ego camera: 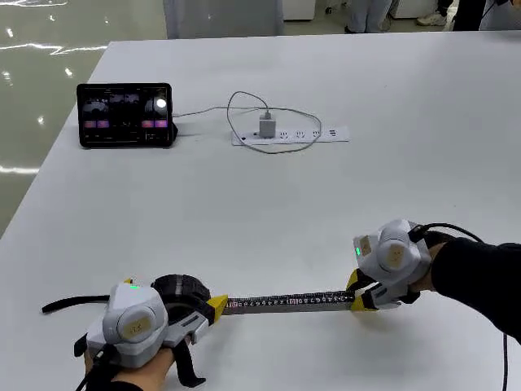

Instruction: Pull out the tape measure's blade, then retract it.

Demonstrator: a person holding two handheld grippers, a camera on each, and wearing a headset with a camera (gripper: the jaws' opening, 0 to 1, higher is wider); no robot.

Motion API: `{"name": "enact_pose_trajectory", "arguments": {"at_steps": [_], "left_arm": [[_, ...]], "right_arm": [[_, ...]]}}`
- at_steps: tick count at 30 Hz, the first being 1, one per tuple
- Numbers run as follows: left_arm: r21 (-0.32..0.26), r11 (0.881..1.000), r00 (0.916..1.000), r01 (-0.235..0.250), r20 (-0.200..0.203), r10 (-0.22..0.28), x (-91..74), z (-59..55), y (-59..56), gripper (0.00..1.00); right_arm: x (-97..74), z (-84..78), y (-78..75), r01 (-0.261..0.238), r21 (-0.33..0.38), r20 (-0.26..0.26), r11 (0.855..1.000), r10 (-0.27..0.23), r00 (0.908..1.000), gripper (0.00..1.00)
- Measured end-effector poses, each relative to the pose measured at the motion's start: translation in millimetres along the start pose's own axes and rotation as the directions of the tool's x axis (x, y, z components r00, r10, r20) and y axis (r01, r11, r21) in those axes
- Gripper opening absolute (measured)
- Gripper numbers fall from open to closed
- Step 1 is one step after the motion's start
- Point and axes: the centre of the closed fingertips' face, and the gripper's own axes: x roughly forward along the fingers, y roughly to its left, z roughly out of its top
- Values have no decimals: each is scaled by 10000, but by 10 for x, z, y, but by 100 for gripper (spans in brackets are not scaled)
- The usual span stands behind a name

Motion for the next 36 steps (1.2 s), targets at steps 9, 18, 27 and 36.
{"name": "enact_pose_trajectory", "arguments": {"at_steps": [9, 18, 27, 36], "left_arm": [[-106, 9999, 10000, 95, 18, -95, 5, -1, -35, 88], [-425, 9989, 9996, 218, -182, -226, 15, -1, -67, 73], [-589, 9982, 9995, 90, -296, -107, 9, 7, -34, 64], [-320, 9994, 9982, 123, -583, -142, 10, -12, -46, 62]], "right_arm": [[10, 9, 0, -113, 315, -337, 9994, 123, 9994, 11], [22, 11, 5, -92, 807, -596, 9967, 140, 9981, 10], [20, 0, -10, -142, 1002, -807, 9949, 224, 9965, 10], [20, -5, -10, -202, 987, -599, 9949, 262, 9979, 9]]}}
